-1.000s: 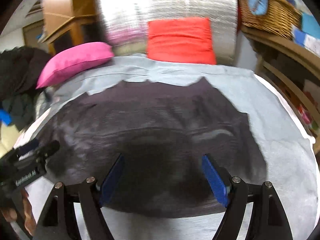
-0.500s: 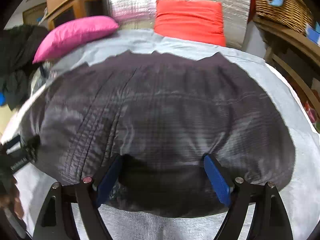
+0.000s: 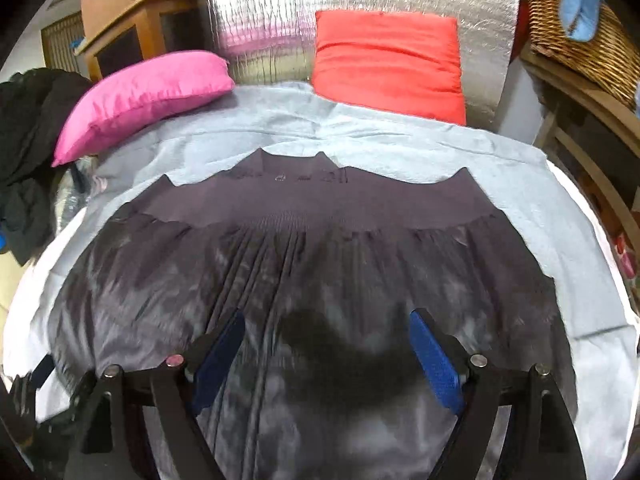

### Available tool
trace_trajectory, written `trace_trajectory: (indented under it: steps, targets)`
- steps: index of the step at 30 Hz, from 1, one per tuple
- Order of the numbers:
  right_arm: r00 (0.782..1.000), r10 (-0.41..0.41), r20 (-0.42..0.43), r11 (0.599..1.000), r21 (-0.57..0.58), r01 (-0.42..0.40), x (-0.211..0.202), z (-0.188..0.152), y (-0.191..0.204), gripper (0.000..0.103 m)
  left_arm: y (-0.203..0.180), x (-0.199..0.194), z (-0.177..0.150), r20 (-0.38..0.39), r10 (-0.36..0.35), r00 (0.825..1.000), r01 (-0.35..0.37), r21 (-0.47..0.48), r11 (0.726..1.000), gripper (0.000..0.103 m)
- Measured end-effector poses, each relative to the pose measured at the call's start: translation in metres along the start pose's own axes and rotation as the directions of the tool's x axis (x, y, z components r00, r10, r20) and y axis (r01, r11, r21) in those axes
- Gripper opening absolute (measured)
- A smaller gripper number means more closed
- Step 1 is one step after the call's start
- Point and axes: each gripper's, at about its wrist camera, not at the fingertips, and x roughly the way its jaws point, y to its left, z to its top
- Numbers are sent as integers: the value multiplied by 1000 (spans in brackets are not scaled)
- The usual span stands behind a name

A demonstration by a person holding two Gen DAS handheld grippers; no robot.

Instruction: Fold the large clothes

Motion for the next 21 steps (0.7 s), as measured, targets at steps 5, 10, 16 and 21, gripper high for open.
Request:
trace_trajectory:
  steps: [5,10,16,21]
  targets:
    - [987,-55,-148,998,-50,48,52,-9,7,92,0,1,0,0,1,1000,-1,4,1000,89]
    - [989,-57,-139,998,-13,56,42,-4,5,91,15,-14,5,13,-53,999,53,-27,998,89]
    - [1000,27,-3,999,-39,-27,-17,-30,13,92,37,-40,-1,96,-37,995,47,-103,994,89]
    - [999,5,-41,995,-102,-9,8,-66,23,93,28,-6,-9,-39,-27,999,26,-34,999,90]
